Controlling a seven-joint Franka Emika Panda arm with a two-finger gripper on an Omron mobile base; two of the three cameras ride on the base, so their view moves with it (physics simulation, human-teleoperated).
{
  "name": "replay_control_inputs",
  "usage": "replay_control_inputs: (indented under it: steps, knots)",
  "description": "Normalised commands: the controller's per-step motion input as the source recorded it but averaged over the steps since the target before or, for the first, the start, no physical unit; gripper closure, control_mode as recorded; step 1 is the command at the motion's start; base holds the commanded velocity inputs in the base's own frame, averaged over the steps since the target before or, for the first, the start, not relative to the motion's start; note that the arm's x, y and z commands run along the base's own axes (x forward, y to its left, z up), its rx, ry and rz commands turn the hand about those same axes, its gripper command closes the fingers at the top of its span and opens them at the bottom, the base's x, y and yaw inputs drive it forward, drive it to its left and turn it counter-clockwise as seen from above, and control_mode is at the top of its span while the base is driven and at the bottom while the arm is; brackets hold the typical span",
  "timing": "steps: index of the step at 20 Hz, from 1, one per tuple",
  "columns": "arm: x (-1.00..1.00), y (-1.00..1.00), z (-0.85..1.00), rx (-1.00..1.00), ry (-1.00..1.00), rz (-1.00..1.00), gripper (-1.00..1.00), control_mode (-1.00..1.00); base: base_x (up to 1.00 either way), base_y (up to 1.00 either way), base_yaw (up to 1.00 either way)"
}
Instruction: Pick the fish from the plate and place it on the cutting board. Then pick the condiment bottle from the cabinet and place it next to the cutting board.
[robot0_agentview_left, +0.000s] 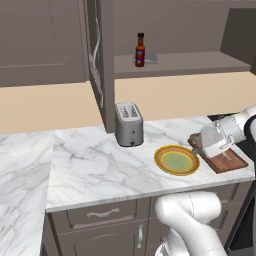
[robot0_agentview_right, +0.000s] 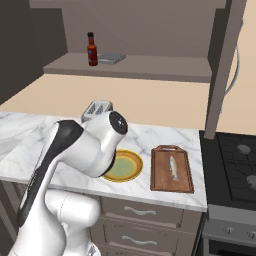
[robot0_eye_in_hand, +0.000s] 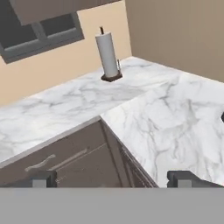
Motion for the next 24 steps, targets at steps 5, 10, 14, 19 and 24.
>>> replay_control_inputs:
  steps: [5,10,14,19,24]
  knots:
    - [0.0,0.29,0.0,0.14,-0.19,0.26,-1.0,-1.0,0.0,0.0,0.0]
    - [-0.04,0.12,0.19,0.09,-0.25,0.2,-1.0,-1.0,0.0,0.0,0.0]
    - [-0.2,0.0,0.31,0.03,-0.23,0.07,-1.0,-1.0,0.0,0.0,0.0]
    - [-0.2,0.0,0.38,0.0,-0.14,0.0,-1.0,-1.0,0.0,0.0,0.0]
    - [-0.15,0.0,0.4,0.02,-0.05,0.0,-1.0,-1.0,0.0,0.0,0.0]
